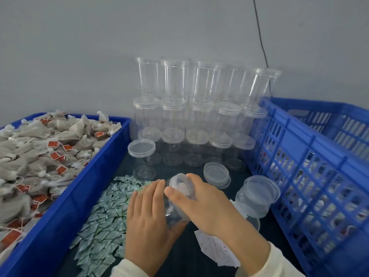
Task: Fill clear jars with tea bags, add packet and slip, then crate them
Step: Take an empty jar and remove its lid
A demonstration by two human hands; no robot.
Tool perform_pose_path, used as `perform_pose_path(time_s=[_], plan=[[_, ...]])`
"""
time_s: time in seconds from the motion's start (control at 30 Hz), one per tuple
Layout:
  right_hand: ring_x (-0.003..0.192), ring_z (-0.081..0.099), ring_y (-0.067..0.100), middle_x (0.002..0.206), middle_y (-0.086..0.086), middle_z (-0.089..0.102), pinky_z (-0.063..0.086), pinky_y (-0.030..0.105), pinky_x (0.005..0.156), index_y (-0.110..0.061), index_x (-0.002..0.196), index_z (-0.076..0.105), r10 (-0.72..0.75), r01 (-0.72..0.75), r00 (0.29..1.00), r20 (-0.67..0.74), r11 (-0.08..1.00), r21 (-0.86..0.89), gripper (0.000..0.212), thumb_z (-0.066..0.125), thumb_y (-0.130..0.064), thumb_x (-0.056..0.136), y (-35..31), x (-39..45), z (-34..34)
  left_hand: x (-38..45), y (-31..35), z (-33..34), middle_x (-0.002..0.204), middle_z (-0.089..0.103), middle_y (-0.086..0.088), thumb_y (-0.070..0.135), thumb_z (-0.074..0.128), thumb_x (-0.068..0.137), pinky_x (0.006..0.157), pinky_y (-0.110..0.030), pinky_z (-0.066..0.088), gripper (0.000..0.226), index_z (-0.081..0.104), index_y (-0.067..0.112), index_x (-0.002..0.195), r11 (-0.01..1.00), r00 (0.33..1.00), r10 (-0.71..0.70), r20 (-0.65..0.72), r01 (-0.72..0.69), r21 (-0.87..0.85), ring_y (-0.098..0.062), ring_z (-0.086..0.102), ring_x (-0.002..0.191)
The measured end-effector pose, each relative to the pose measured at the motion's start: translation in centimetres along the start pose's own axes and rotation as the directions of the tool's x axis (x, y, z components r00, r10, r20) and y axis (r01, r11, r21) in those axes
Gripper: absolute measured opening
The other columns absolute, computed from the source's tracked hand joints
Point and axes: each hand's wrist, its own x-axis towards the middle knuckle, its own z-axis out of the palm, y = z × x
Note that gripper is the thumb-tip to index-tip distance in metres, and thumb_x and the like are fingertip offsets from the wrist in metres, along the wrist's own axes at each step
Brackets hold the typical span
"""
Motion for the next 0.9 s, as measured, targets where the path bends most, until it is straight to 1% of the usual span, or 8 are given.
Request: perform_pose_path(time_s=[0.07,0.23,0.47,0.63,0.73,0.77,0.83,0.9], plan=[[0.119,0.052,0.016,0.133,-0.009,0.053,0.045,0.039,0.1,-0.037,0.141,0.03,-0.001,0.001,1.0,-0.013,1.0,0.009,0.101,0.023,-0.091,0.056,0.1,0.0,0.1,-0.1,-0.2,0.4,0.12,0.062,-0.016,0.059,0.056,0.075,0.096,-0.05,0.046,0.077,0.047,0.002,0.124,1.0,1.0,0.022,-0.006,-0.022,-0.014,-0.032,0.059,0.112],[0.11,0.055,0.017,0.122,-0.005,0.055,0.047,0.039,0.095,-0.038,0.132,0.034,-0.039,0.04,0.998,-0.051,0.999,0.006,0.083,0.026,-0.083,0.064,0.5,0.2,0.6,0.2,-0.5,0.6,0.121,0.06,-0.016,0.055,0.058,0.071,0.099,-0.04,0.035,0.077,0.045,0.002,0.126,0.997,0.999,0.043,-0.021,-0.044,-0.059,-0.027,0.049,0.114],[0.103,0.057,0.013,0.116,-0.009,0.056,0.05,0.036,0.091,-0.038,0.124,0.034,-0.093,0.092,0.99,-0.102,0.996,-0.015,0.064,0.028,-0.076,0.073,0.8,0.3,1.3,0.9,-0.8,0.1,0.116,0.063,-0.015,0.055,0.057,0.068,0.092,-0.037,0.036,0.075,0.048,0.003,0.121,0.995,0.996,0.092,-0.004,-0.092,-0.049,-0.026,0.052,0.108],[0.1,0.057,0.011,0.114,-0.01,0.056,0.051,0.032,0.088,-0.039,0.121,0.035,-0.129,0.128,0.98,-0.149,0.992,-0.011,0.063,0.027,-0.076,0.07,0.8,0.3,1.4,1.2,-0.7,-0.3,0.113,0.065,-0.015,0.054,0.056,0.066,0.091,-0.035,0.036,0.075,0.06,-0.003,0.115,0.997,0.996,0.076,0.039,-0.074,-0.029,-0.033,0.063,0.1],[0.1,0.057,0.012,0.113,-0.01,0.056,0.05,0.031,0.087,-0.038,0.121,0.037,-0.154,0.151,0.975,-0.16,0.988,-0.029,0.056,0.034,-0.072,0.077,0.8,0.3,1.3,1.6,-0.4,-0.9,0.112,0.066,-0.013,0.053,0.06,0.064,0.09,-0.035,0.042,0.075,0.062,-0.003,0.113,0.998,0.994,0.054,0.099,-0.05,-0.05,-0.033,0.065,0.098],[0.099,0.057,0.012,0.113,-0.01,0.055,0.05,0.032,0.086,-0.037,0.121,0.038,-0.174,0.168,0.971,-0.163,0.985,-0.047,0.054,0.036,-0.07,0.078,0.9,0.3,1.2,1.7,-0.3,-1.0,0.112,0.066,-0.009,0.05,0.067,0.061,0.087,-0.035,0.046,0.074,0.062,-0.001,0.114,0.996,0.99,0.042,0.135,-0.031,-0.085,-0.031,0.065,0.098],[0.096,0.056,0.013,0.11,-0.009,0.053,0.049,0.033,0.085,-0.038,0.122,0.038,-0.247,0.231,0.956,-0.159,0.966,-0.116,0.055,0.039,-0.069,0.076,1.1,0.3,1.0,2.0,-0.2,-1.3,0.113,0.06,0.007,0.041,0.083,0.051,0.087,-0.022,0.04,0.081,0.058,0.007,0.121,0.973,0.979,0.0,0.206,0.047,-0.227,-0.02,0.062,0.1],[0.093,0.055,0.014,0.108,-0.01,0.05,0.047,0.032,0.082,-0.04,0.124,0.036,-0.31,0.288,0.945,-0.107,0.94,-0.181,0.059,0.04,-0.069,0.073,1.2,0.2,0.6,2.1,0.0,-1.7,0.111,0.047,0.029,0.051,0.077,0.046,0.082,-0.008,0.032,0.085,0.049,0.03,0.124,0.924,0.955,-0.048,0.293,0.154,-0.35,0.004,0.051,0.099]])
